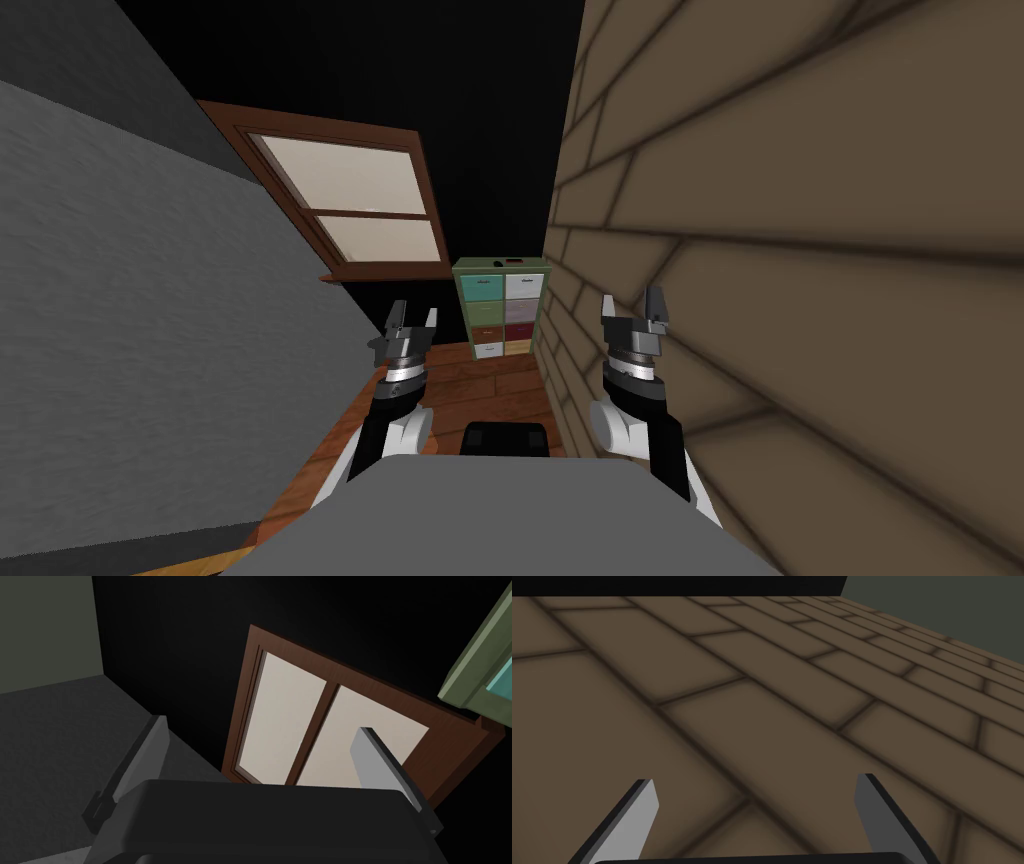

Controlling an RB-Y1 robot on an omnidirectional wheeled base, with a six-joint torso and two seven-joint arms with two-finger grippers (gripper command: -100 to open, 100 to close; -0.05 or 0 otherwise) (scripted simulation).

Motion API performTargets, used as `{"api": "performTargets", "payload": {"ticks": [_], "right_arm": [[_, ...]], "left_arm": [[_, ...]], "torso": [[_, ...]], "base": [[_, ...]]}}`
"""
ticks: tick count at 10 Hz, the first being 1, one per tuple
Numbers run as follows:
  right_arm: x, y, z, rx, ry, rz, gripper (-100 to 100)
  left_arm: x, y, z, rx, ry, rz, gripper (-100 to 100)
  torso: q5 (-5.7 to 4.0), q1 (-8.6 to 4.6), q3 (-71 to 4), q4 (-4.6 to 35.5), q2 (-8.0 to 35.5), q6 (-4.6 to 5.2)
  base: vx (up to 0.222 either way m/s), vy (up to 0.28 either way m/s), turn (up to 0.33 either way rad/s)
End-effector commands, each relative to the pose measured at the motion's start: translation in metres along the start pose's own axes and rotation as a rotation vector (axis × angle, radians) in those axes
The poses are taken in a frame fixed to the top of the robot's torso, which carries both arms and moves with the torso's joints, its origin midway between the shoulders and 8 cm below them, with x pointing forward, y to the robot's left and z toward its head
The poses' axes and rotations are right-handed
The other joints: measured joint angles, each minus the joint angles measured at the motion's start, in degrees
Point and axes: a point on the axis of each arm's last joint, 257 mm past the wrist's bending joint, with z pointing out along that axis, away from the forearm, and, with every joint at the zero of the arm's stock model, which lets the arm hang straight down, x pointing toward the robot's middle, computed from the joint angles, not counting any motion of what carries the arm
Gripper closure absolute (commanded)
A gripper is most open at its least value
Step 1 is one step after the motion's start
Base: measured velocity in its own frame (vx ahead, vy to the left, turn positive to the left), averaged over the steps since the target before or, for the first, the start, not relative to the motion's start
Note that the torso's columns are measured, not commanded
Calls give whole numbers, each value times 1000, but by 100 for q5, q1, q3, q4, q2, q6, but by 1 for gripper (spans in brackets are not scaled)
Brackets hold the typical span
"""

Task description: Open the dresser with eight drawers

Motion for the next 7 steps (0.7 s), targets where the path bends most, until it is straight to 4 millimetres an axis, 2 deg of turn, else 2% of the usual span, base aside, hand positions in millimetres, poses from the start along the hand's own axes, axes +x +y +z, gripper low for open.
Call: {"api": "performTargets", "payload": {"ticks": [1,7], "right_arm": [[0,0,0,0,0,0,0],[0,0,0,0,0,0,0]], "left_arm": [[0,0,0,0,0,0,0],[0,0,0,0,0,0,0]], "torso": [[0,0,-467,235,232,0],[0,0,-5381,2691,2693,0]], "base": [[0,0,0],[0,0,0]]}}
